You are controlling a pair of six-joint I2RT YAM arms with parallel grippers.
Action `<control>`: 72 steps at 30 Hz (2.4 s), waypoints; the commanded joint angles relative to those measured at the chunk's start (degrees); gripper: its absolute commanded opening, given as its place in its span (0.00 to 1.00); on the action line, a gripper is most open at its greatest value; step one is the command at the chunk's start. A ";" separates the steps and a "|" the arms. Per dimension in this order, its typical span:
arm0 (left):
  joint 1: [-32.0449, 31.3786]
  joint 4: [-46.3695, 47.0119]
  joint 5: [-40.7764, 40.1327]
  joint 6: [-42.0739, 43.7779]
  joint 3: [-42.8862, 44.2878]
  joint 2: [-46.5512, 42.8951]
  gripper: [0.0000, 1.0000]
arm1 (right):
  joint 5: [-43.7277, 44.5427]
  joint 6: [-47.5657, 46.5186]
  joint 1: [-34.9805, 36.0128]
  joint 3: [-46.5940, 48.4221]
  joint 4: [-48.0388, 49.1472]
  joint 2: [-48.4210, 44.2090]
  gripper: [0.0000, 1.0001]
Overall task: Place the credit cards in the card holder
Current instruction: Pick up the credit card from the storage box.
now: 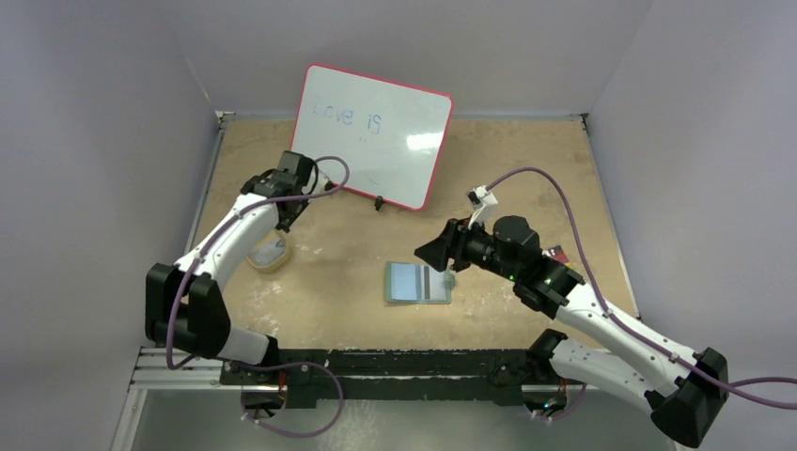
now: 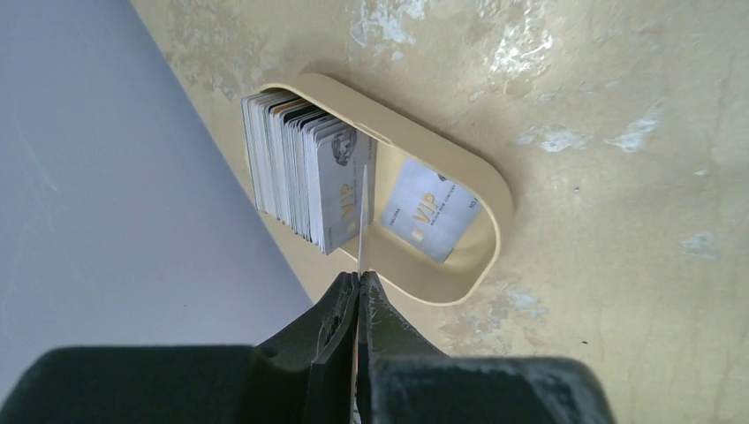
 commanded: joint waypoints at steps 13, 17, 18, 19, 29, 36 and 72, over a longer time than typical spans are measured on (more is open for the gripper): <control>-0.10 18.11 53.88 -18.89 -3.55 -20.92 0.00 | 3.11 -0.21 0.00 3.48 8.81 1.29 0.55; -0.12 32.30 68.11 -28.61 -9.80 -25.08 0.00 | 1.47 1.67 -0.02 7.23 8.15 3.93 0.42; -0.12 35.46 71.12 -31.60 -10.86 -25.22 0.00 | 0.82 1.97 -0.02 7.63 8.69 4.34 0.40; -0.24 40.09 74.03 -36.31 -12.30 -25.27 0.00 | 0.07 2.32 -0.02 7.47 10.45 4.60 0.39; -3.89 72.62 75.69 -65.70 -24.88 -29.75 0.00 | -4.12 1.42 -0.24 9.15 17.64 8.52 0.40; -4.41 74.53 76.39 -67.66 -27.02 -30.01 0.00 | -7.34 -0.39 -2.21 9.14 19.64 10.36 0.42; -5.99 40.81 49.68 -60.49 -23.34 -13.56 0.65 | -1.14 6.97 -3.07 -7.96 13.87 8.64 0.00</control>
